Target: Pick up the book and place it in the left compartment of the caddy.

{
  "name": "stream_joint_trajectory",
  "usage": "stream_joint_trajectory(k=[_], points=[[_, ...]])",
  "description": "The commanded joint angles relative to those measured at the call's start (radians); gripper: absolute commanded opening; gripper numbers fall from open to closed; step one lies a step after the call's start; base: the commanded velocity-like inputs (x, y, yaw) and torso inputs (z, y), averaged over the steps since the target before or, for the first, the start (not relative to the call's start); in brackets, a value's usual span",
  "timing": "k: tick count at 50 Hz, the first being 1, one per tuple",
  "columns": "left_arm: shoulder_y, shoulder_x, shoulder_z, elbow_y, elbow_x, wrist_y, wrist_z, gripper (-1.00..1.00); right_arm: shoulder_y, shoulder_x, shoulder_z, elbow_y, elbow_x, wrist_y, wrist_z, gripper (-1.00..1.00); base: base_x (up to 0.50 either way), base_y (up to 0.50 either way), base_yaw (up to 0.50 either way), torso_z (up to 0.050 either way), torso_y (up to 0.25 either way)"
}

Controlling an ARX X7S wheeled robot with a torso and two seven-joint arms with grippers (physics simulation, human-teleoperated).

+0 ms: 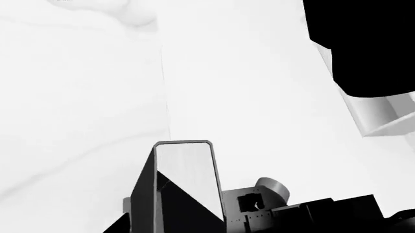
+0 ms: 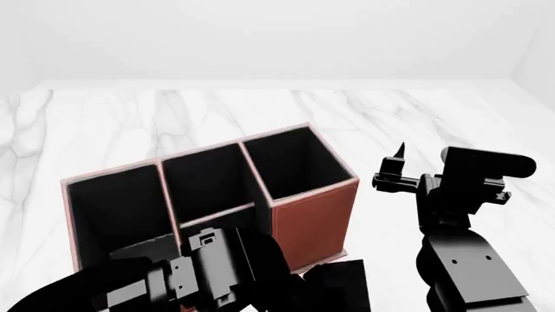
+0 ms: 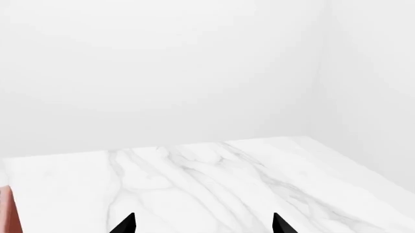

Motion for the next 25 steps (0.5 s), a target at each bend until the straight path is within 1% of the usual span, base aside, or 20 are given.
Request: stream_joint_trajectory(k=[1,2,14,18,19,20,23,25], points=[[0.055,0.019,0.032,-0.087,0.059,0.046,0.028,1.0,-0.002,0.001,0.001,-0.01,0.006,0.001,0.004,1.0,0.0,0.0,0.0,0.0,0.0],[0.057,0.018,0.031,-0.088,0.056,0.045,0.026,-1.0,-0.001,0.001,0.0,-0.009,0.007,0.001,0.004,1.0,0.0,0.0,0.0,0.0,0.0],[0.041,0.013,0.021,-0.054,0.038,0.001,-0.018,-1.0,0.004,0.003,-0.002,0.001,0.01,-0.002,0.007,1.0,0.0,0.0,0.0,-0.001,0.0],[0.032,0.007,0.028,-0.018,0.051,-0.037,-0.084,-1.0,0.004,0.006,0.005,-0.002,0.014,0.001,0.01,1.0,0.0,0.0,0.0,0.0,0.0],[0.032,0.007,0.028,-0.017,0.05,-0.038,-0.085,-1.0,0.004,0.006,0.005,-0.002,0.014,0.001,0.01,1.0,0.0,0.0,0.0,0.0,0.0],[0.02,0.004,0.026,0.004,0.028,-0.105,-0.126,-1.0,0.005,0.007,0.006,-0.005,0.016,0.004,0.011,1.0,0.0,0.0,0.0,0.0,0.0],[0.003,-0.02,0.026,0.068,0.017,-0.166,-0.184,-1.0,0.006,0.009,0.01,-0.01,0.02,0.008,0.013,1.0,0.0,0.0,0.0,0.0,0.0],[-0.014,-0.051,0.008,0.142,-0.027,-0.25,-0.243,-1.0,0.009,0.009,0.01,-0.003,0.019,0.004,0.013,1.0,0.0,0.0,0.0,0.0,0.0]])
